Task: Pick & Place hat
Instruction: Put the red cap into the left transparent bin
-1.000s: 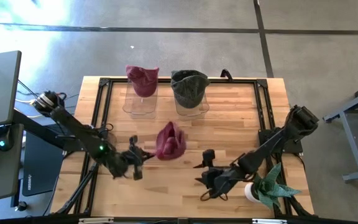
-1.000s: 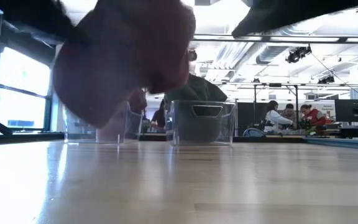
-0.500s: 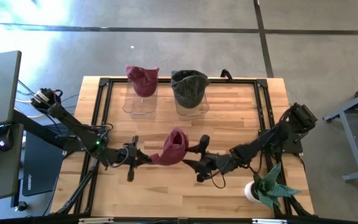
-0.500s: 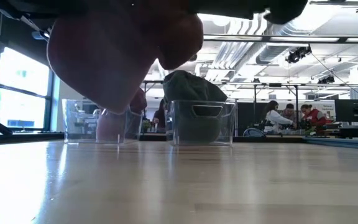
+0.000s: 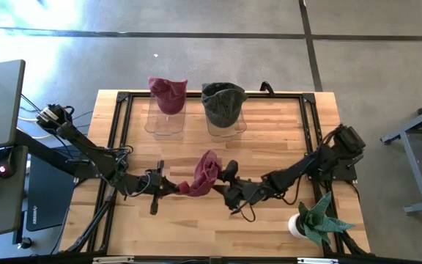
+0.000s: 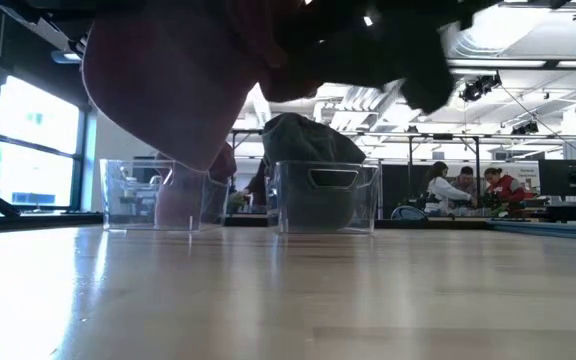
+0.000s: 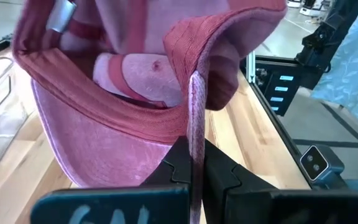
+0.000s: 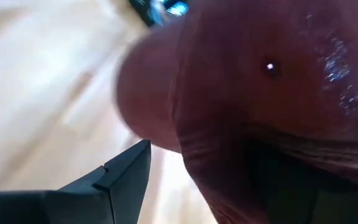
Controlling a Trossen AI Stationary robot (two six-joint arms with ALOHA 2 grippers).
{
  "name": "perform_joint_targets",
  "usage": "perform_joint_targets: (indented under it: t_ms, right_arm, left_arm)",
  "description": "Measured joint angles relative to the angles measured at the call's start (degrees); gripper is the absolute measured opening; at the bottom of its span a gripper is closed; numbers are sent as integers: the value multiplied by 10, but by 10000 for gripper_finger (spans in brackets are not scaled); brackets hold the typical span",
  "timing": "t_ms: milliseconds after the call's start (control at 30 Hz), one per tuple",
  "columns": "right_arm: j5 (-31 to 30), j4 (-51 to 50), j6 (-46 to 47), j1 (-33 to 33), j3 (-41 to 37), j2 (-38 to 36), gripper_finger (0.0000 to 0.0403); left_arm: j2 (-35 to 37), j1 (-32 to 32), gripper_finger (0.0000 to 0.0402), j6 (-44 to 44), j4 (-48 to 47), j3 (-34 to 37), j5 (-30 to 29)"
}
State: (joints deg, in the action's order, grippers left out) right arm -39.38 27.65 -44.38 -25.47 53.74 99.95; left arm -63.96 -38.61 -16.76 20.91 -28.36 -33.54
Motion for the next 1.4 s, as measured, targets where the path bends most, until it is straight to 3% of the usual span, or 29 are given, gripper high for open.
perform_joint_targets:
  t_ms: [233, 433, 567, 667, 767, 900, 967, 1233, 1400]
  right_arm:
    - [-27, 126, -78, 16, 0, 42, 218]
    - [-79, 131, -86, 14, 4, 35, 111]
    - [-83, 67, -90, -6, 23, 22, 23]
    - [-77, -55, -33, -27, 48, 3, 14]
    - [14, -234, 110, -36, 93, -18, 26]
    - [261, -381, 274, -18, 140, -20, 12]
    - [346, -397, 311, -5, 143, -19, 7]
    - [399, -441, 376, 15, 135, -18, 28]
    - [394, -436, 386, 13, 135, -18, 55]
  left_arm:
    - [0, 0, 0, 0, 0, 0, 4]
    - [0, 0, 0, 0, -21, 0, 32]
    - [0, 0, 0, -5, -68, -1, 56]
    - [0, 0, 0, -7, -126, -1, 57]
    - [0, 0, 0, -2, -175, -1, 51]
    - [-3, 0, 0, 42, -205, -1, 43]
    - [-14, 0, 0, 82, -198, -3, 45]
    - [-103, 0, 0, 170, -223, -32, 57]
    - [-175, 0, 2, 195, -287, -89, 46]
